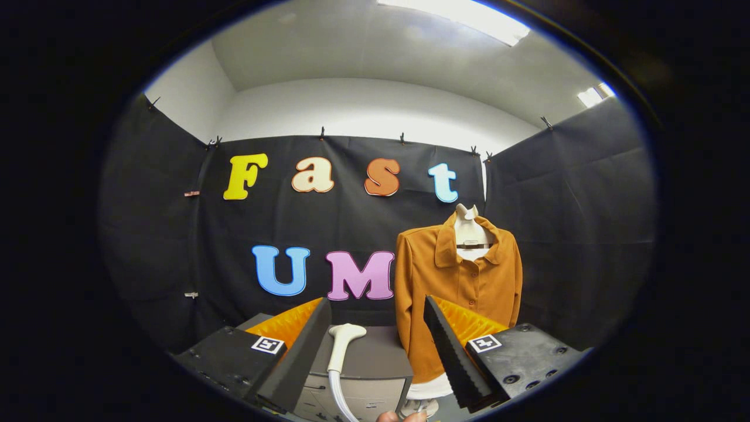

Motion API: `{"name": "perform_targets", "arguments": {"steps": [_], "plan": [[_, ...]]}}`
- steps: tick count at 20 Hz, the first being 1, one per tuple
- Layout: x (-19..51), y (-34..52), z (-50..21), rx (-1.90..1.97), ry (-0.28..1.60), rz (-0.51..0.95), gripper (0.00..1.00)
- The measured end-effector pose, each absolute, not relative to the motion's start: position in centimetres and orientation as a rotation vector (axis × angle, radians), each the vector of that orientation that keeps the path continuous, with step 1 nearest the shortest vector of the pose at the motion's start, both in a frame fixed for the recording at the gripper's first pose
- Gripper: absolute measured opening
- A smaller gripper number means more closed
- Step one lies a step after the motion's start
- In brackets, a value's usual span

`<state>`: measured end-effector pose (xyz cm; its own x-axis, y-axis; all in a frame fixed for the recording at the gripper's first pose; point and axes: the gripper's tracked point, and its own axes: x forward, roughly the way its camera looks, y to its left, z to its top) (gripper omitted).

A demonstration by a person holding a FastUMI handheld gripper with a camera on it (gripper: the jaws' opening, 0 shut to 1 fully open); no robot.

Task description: Iron the clothes twice with a garment steamer, once on the left side and once on the right side.

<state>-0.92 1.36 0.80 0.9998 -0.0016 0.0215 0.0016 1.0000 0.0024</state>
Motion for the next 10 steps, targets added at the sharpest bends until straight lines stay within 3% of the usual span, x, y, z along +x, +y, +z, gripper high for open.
{"name": "perform_targets", "arguments": {"steps": [6, 10], "plan": [[-0.8, 1.7, -0.5, 0.006, 0.038, -0.01, 0.98], [0.9, 3.8, -4.1, 0.048, 0.18, 0.026, 0.98]]}}
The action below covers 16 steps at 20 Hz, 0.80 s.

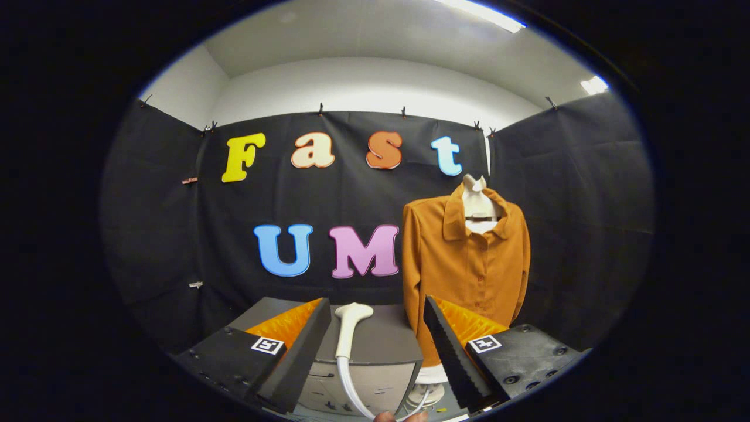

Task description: Iron the clothes twice with a garment steamer, once on the left side and once on the right side.

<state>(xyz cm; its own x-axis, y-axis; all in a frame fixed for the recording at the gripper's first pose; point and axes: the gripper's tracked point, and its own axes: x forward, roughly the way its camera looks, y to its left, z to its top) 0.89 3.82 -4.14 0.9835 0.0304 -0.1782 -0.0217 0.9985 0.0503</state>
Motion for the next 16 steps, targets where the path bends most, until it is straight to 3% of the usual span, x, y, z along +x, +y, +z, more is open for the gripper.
{"name": "perform_targets", "arguments": {"steps": [9, 16], "plan": [[8.4, 9.1, -16.9, 0.048, 0.562, 0.098, 0.99], [13.1, 10.5, -27.4, -0.038, 0.791, 0.076, 0.99]]}}
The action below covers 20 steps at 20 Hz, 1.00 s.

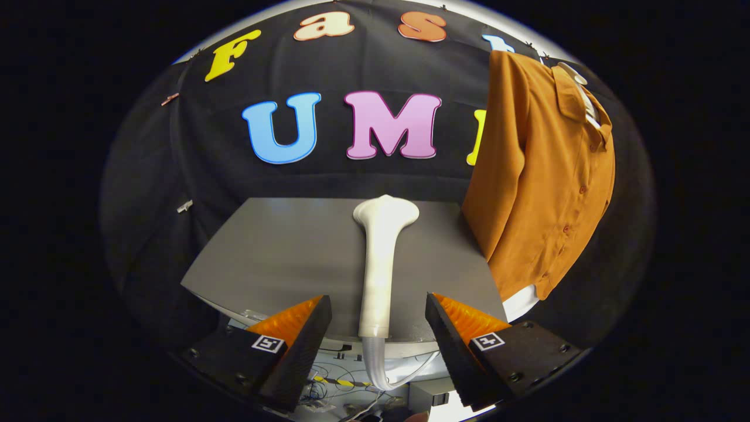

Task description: Iron the clothes twice with a garment steamer, once on the left side and once on the right side.

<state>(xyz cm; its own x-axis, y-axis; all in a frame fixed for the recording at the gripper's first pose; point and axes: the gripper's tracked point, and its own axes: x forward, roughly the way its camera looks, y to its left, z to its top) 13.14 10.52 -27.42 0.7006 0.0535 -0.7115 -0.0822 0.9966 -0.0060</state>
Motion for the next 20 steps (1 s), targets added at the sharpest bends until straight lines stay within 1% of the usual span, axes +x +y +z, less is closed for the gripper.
{"name": "perform_targets", "arguments": {"steps": [1, 3, 4, 7, 10, 12, 14, 17, 20], "plan": [[13.5, 10.5, -28.5, -0.046, 0.817, 0.065, 1.0], [13.8, 10.5, -30.1, -0.056, 0.855, 0.05, 0.96], [13.8, 10.3, -30.7, -0.06, 0.87, 0.044, 0.86], [13.9, 10.1, -32.4, -0.042, 0.918, 0.022, 0.75], [14.2, 10.9, -32.4, 0.002, 0.897, 0.034, 0.38], [14.4, 10.9, -32.3, -0.008, 0.837, 0.066, 0.3], [14.2, 10.7, -31.7, 0.021, 0.795, 0.06, 0.23], [14.3, 10.6, -30.3, 0.054, 0.737, 0.059, 0.23], [13.7, 10.2, -26.8, 0.046, 0.626, 0.065, 0.23]]}}
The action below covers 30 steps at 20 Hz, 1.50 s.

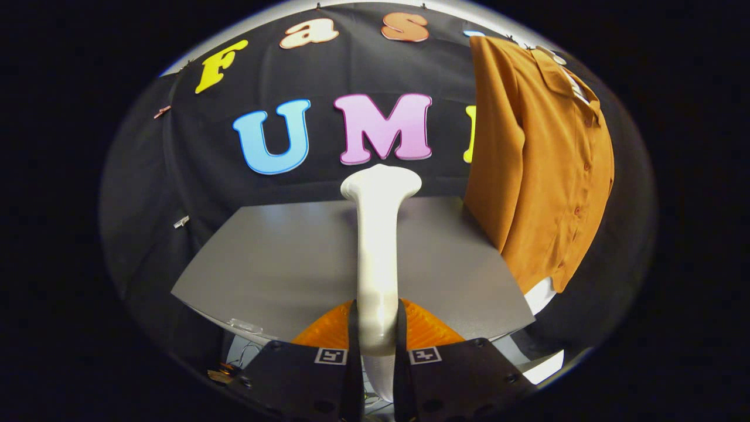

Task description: Iron the clothes twice with a garment steamer, once on the left side and once on the right side.

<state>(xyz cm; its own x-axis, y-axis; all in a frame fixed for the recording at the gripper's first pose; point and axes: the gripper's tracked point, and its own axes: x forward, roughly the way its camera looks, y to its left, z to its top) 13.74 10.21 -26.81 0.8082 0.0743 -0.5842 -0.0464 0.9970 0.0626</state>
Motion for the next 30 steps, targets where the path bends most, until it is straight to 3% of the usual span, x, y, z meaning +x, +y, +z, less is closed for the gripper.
{"name": "perform_targets", "arguments": {"steps": [9, 16, 30], "plan": [[9.6, 7.6, -13.7, 0.059, 0.234, 0.089, 0.23], [4.8, 0.3, -6.0, 0.063, 0.009, 0.03, 0.23], [9.1, -12.1, -8.0, 0.044, -0.07, 0.008, 0.23]]}}
